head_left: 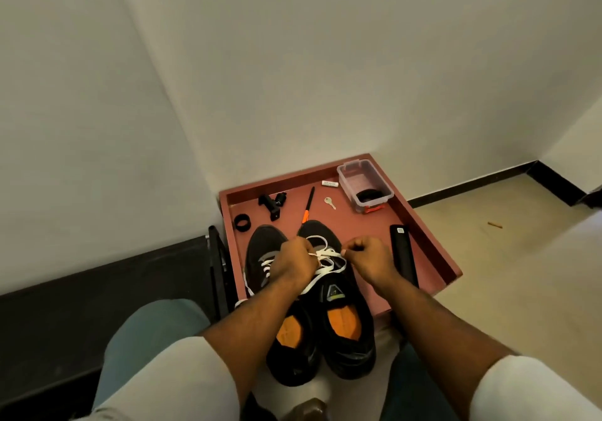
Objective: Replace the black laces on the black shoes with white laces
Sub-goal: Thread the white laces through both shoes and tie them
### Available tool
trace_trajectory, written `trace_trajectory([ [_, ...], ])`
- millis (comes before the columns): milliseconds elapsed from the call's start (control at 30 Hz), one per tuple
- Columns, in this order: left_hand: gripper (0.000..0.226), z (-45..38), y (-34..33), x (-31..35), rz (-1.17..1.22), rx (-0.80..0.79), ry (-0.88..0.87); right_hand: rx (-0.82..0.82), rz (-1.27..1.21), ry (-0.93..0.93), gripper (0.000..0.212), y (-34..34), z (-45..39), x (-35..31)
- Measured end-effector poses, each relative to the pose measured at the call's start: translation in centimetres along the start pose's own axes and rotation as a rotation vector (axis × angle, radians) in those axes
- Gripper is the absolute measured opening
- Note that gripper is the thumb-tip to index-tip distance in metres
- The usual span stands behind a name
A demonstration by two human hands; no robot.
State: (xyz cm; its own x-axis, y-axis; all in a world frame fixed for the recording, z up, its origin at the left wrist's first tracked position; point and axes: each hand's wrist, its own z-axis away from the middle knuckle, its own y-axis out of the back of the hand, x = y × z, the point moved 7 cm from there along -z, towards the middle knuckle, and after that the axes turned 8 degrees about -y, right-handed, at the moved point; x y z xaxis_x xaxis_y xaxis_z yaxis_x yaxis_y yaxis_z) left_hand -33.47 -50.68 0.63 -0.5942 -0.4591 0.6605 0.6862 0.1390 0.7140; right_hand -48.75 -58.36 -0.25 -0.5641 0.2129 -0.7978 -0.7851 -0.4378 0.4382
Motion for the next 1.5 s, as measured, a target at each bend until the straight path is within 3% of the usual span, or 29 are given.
trace_trajectory([
  [267, 0.016, -0.8, -1.4, -0.7, -0.066, 0.08, -0.02, 0.044, 0.113, 0.009, 0.009, -1.7, -0.6, 1.3],
  [367, 0.015, -1.0, -1.7, 0.2, -0.129, 0.074, -0.021, 0.059, -0.048, -0.036, 0.021, -1.2, 0.0, 1.3],
  [467, 0.014, -1.4, -1.9, 0.6, -0.11, 0.008, -0.037, -0.08, -0.234, -0.089, 0.036, -1.4, 2.2, 1.8],
  [533, 0.015, -1.7, -2.3, 0.4, -0.021, -0.067, -0.027, -0.156, -0.106, -0.032, 0.055, -2.1, 3.5, 2.5],
  [600, 0.014, -1.7, -2.5, 0.0, 0.041, -0.148, 0.011, -0.048, 0.117, 0.051, 0.063, -2.2, 4.0, 3.0],
  [767, 0.011, -1.7, -1.3, -0.6, -0.001, -0.29, 0.049, 0.209, 0.435, 0.078, 0.04, -2.3, 3.7, 2.9],
  [933, 0.031, -1.2, -0.8, -0.4, -0.112, -0.399, 0.015, 0.245, 0.503, 0.001, 0.025, -2.7, 3.6, 2.6],
  [1133, 0.015, -0.9, 0.3, 0.7, -0.328, -0.424, -0.063, 0.262, 0.485, -0.036, 0.026, -2.8, 3.6, 2.6],
  [1200, 0.019, -0.8, 0.9, 0.7, -0.357, -0.433, -0.065, 0.241, 0.468, -0.042, 0.027, -2.8, 3.6, 2.7],
  [1267, 0.016, -0.7, 1.9, 0.5, -0.247, -0.394, -0.066, 0.176, 0.396, -0.042, 0.025, -2.7, 3.6, 2.9],
  [1367, 0.021, 0.5, 5.0, 0.7, 0.177, -0.17, -0.027, 0.052, 0.113, 0.035, 0.031, -2.1, 4.9, 1.9],
  [1433, 0.029, 2.5, 6.5, 0.3, 0.484, -0.059, 0.089, 0.083, -0.083, 0.117, 0.035, -0.8, 6.8, 0.2],
  [1500, 0.032, 4.8, 6.6, 0.0, 0.751, -0.08, 0.15, 0.128, -0.249, 0.176, 0.025, -0.2, 8.9, -1.4],
])
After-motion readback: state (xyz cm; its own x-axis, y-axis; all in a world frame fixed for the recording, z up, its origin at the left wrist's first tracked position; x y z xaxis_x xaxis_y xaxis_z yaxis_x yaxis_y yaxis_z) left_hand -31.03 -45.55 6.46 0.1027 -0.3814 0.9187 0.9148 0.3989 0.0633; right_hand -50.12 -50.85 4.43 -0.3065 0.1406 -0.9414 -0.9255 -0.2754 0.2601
